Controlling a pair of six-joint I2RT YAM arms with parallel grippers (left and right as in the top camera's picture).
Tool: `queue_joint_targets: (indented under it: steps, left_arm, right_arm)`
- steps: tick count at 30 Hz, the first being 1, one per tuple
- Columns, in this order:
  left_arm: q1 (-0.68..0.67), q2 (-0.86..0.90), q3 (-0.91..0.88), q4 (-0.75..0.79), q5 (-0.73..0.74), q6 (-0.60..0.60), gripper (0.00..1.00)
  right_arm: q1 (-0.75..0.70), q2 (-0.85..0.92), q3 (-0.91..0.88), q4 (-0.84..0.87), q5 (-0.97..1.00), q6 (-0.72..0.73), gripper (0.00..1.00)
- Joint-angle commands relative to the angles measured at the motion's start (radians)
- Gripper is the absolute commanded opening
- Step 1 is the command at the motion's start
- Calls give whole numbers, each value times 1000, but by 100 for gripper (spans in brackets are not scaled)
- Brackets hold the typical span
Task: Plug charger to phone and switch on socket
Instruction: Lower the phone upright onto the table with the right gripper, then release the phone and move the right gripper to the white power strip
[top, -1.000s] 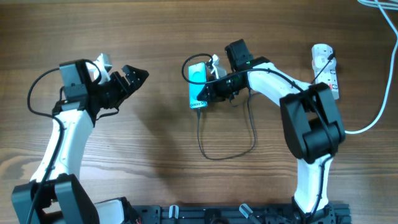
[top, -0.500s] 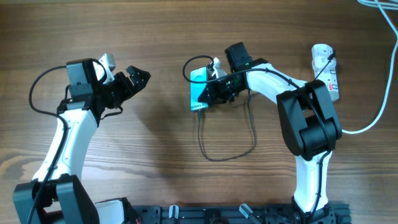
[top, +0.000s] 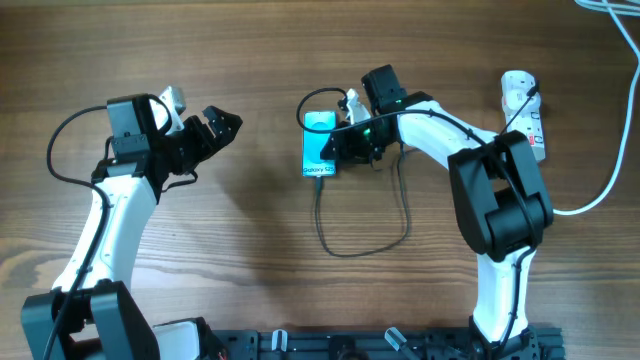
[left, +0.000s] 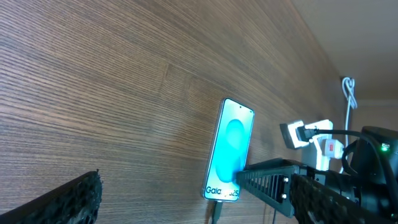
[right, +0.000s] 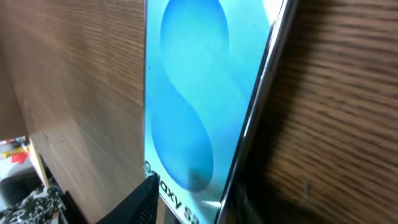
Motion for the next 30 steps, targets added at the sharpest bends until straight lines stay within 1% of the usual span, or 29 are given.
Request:
queue_joint_targets:
  steps: [1, 5, 8, 10, 11, 12, 14, 15, 16, 17, 18, 23, 25, 27, 29, 30]
  left_arm:
    - [-2, 9, -2, 2, -11, 23, 100]
    - [-2, 9, -2, 2, -11, 23, 100]
    - [-2, 9, -2, 2, -11, 23, 100]
    - [-2, 9, -2, 2, -11, 23, 100]
    - [-2, 9, -2, 2, -11, 23, 100]
    - [-2, 9, -2, 2, -11, 23, 100]
    - [-2, 9, -2, 2, -11, 23, 100]
    - [-2, 9, -2, 2, -11, 23, 100]
    - [-2, 9, -2, 2, -11, 23, 100]
    - [-2, 9, -2, 2, -11, 23, 100]
    - [-2, 9, -2, 2, -11, 23, 100]
    - [-2, 9, -2, 2, -11, 23, 100]
    - [-2, 9, -2, 2, -11, 23, 100]
    - [-2, 9, -2, 2, -11, 23, 100]
    - [-2, 9, -2, 2, -11, 23, 100]
    - [-2, 9, -2, 2, -11, 23, 100]
  right_arm:
    - [-2, -7, 0, -7, 98, 18, 40]
    - [-2, -43, 0, -37, 154, 18, 40]
    - [-2, -146, 0, -122, 257, 14, 41]
    - [-2, -225, 0, -198, 311, 10, 45]
    - [-2, -288, 0, -259, 377, 11, 53]
    - [-2, -329, 0, -306, 432, 12, 58]
    - [-2, -402, 0, -400, 489, 19, 62]
    - [-2, -419, -1, -416, 488, 23, 66]
    - [-2, -438, -1, -421, 488, 62, 78]
    - [-2, -448, -1, -419, 488, 109, 96]
    - [-2, -448, -1, -417, 489, 119, 100]
    - [-2, -447, -1, -381, 481, 121, 100]
    - [-4, -451, 23, -384, 477, 148, 100]
    - [-20, -452, 112, -408, 492, 146, 100]
    - [-84, -453, 247, -458, 581, 145, 100]
    - [-113, -453, 273, -459, 627, 146, 100]
